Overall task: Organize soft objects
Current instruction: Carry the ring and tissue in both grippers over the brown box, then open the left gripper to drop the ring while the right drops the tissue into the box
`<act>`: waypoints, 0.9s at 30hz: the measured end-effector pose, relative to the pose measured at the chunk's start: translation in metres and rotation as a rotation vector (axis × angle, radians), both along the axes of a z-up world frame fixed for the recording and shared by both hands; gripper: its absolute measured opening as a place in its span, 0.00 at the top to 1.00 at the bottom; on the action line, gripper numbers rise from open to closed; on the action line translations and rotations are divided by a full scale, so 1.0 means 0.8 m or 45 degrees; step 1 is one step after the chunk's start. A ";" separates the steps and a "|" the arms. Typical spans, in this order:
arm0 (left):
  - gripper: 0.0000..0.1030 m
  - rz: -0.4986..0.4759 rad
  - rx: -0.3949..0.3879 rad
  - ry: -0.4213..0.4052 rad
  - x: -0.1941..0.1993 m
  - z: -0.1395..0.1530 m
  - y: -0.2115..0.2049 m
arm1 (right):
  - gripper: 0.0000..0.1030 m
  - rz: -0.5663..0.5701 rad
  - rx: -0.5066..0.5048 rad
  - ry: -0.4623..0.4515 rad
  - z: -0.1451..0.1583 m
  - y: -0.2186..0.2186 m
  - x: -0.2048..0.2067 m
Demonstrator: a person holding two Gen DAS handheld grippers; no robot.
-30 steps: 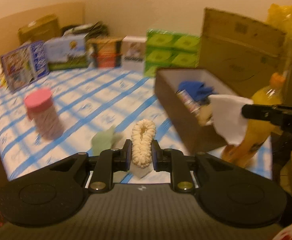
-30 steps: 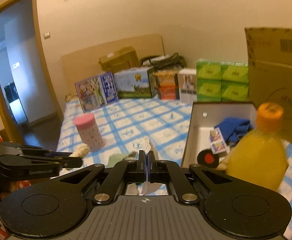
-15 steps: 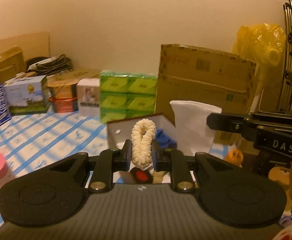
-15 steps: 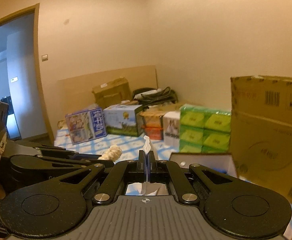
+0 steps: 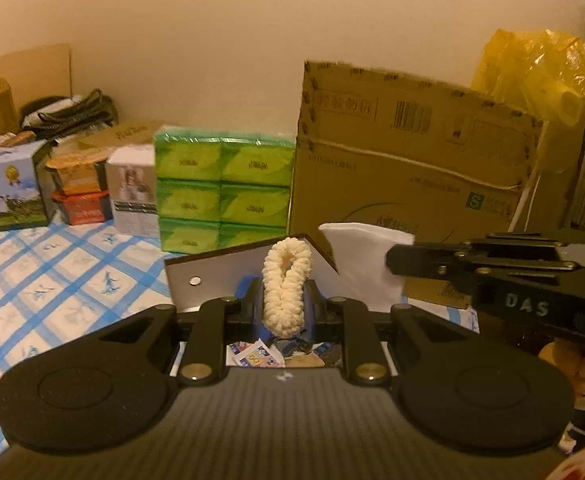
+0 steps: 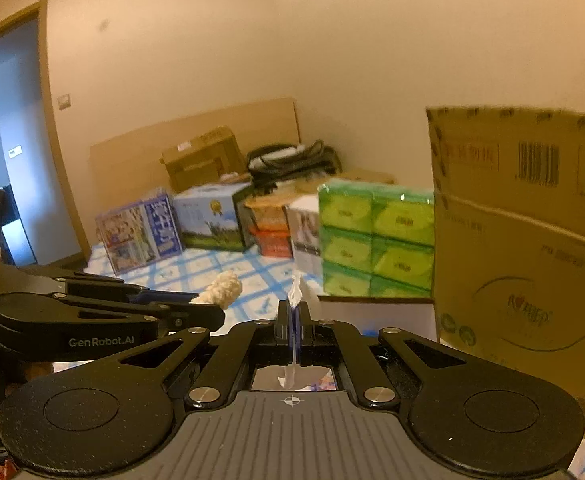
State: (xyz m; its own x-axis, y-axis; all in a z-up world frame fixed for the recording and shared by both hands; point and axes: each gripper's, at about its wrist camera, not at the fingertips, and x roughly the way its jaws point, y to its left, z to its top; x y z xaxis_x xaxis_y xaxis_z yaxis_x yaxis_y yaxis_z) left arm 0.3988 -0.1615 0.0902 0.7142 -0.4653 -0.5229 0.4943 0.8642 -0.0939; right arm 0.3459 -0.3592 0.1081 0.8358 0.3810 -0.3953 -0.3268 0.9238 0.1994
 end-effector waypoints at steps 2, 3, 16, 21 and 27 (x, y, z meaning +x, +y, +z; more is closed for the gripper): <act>0.82 -0.003 0.015 0.020 0.017 -0.011 -0.011 | 0.99 0.007 -0.003 0.026 -0.013 -0.006 0.022; 0.82 -0.005 0.023 0.029 0.025 -0.017 -0.015 | 0.99 0.018 0.001 0.037 -0.020 -0.008 0.031; 0.64 -0.001 0.091 0.153 0.109 -0.090 -0.046 | 0.96 0.066 0.044 0.246 -0.091 -0.035 0.131; 0.58 0.003 0.131 0.186 0.114 -0.106 -0.049 | 0.59 0.048 0.036 0.277 -0.104 -0.042 0.134; 0.58 0.009 0.130 0.210 0.105 -0.107 -0.041 | 0.56 0.026 0.061 0.310 -0.105 -0.055 0.121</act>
State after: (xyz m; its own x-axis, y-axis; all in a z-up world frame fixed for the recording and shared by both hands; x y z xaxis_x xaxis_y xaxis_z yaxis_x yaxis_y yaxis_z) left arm 0.4826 -0.1940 0.0047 0.6177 -0.3991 -0.6776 0.4735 0.8767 -0.0848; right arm 0.4428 -0.4033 0.0242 0.7102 0.4201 -0.5650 -0.2827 0.9051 0.3177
